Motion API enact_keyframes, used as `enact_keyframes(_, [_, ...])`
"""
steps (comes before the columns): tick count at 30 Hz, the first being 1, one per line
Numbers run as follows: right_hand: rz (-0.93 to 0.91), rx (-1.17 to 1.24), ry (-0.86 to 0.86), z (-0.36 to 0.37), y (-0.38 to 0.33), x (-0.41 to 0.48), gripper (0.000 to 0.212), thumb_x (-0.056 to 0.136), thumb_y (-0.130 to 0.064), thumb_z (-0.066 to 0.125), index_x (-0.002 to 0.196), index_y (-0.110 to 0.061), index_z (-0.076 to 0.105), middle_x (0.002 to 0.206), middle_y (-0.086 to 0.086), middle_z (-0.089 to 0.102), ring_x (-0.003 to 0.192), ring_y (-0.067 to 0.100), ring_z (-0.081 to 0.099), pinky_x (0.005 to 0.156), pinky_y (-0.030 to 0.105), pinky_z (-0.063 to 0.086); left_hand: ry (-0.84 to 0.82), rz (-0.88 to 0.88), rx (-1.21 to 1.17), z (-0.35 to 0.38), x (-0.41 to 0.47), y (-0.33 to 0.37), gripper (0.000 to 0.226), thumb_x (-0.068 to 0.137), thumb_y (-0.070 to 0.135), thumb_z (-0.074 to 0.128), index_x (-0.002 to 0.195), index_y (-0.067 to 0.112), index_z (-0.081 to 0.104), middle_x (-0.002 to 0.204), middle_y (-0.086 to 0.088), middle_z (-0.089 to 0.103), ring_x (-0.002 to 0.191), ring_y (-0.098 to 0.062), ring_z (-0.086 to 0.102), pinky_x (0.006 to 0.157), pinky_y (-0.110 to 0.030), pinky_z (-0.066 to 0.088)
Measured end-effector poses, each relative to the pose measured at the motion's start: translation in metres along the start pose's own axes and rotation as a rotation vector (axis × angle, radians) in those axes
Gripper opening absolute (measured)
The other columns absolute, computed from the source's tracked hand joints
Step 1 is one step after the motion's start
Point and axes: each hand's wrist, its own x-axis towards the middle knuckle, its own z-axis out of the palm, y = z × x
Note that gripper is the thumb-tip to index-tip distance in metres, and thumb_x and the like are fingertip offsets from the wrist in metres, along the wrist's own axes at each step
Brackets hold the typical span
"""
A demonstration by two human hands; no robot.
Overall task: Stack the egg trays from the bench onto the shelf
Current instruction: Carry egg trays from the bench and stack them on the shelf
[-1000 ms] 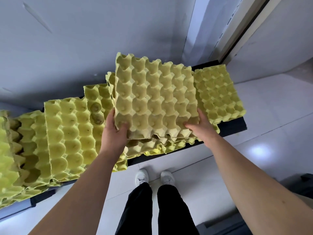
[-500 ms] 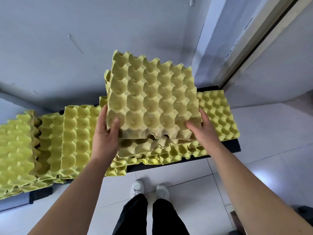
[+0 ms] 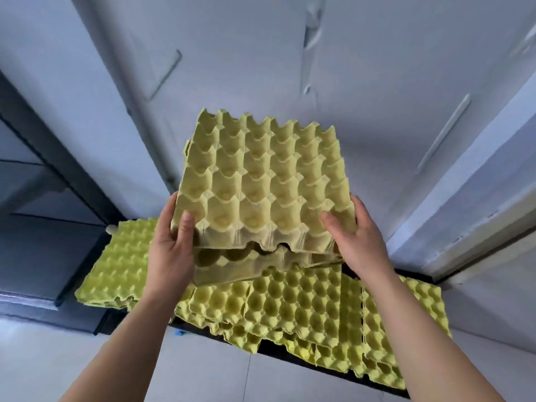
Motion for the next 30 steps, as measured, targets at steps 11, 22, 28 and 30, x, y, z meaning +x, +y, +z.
enact_keyframes(11, [-0.361,-0.028,-0.105,0.140,-0.210,-0.052,0.093,0.072,-0.077,0.048,0.149,-0.037,0.016,0.155,-0.007,0.024,0.141,0.016,0.027,0.110,0.040,0.028,0.253,0.159,-0.066,-0.240,0.038,0.065,0.051,0.089,0.049,0.049,0.139,0.041,0.043,0.106,0.024,0.067,0.096,0.003,0.065,0.089,-0.035,0.054])
enact_keyframes(22, [-0.547,0.125,-0.097,0.274,-0.405,-0.110,0.073,0.069,-0.084,0.050,0.125,-0.037,0.048,0.120,-0.026,0.057,0.116,0.007,0.050,0.097,0.037,0.042,0.298,0.330,-0.050,-0.478,0.093,0.138,0.079,0.064,0.052,0.080,0.135,0.045,0.044,0.116,0.014,0.067,0.104,-0.009,0.066,0.092,-0.042,0.053])
enact_keyframes(28, [-0.677,0.166,-0.075,0.327,-0.507,-0.115,0.067,0.067,-0.085,0.049,0.115,-0.039,0.055,0.105,-0.021,0.065,0.103,0.011,0.061,0.092,0.047,0.049,0.330,0.394,-0.100,-0.567,0.148,0.171,0.090,0.062,0.057,0.082,0.140,0.035,0.043,0.122,0.008,0.065,0.109,-0.012,0.064,0.093,-0.043,0.053])
enact_keyframes(30, [-0.717,0.156,-0.082,0.347,-0.536,-0.114,0.059,0.069,-0.083,0.049,0.109,-0.040,0.056,0.099,-0.023,0.065,0.097,0.009,0.061,0.089,0.046,0.050,0.317,0.388,-0.116,-0.594,0.170,0.177,0.092,0.059,0.060,0.082,0.139,0.037,0.044,0.124,0.007,0.064,0.111,-0.014,0.064,0.092,-0.043,0.053])
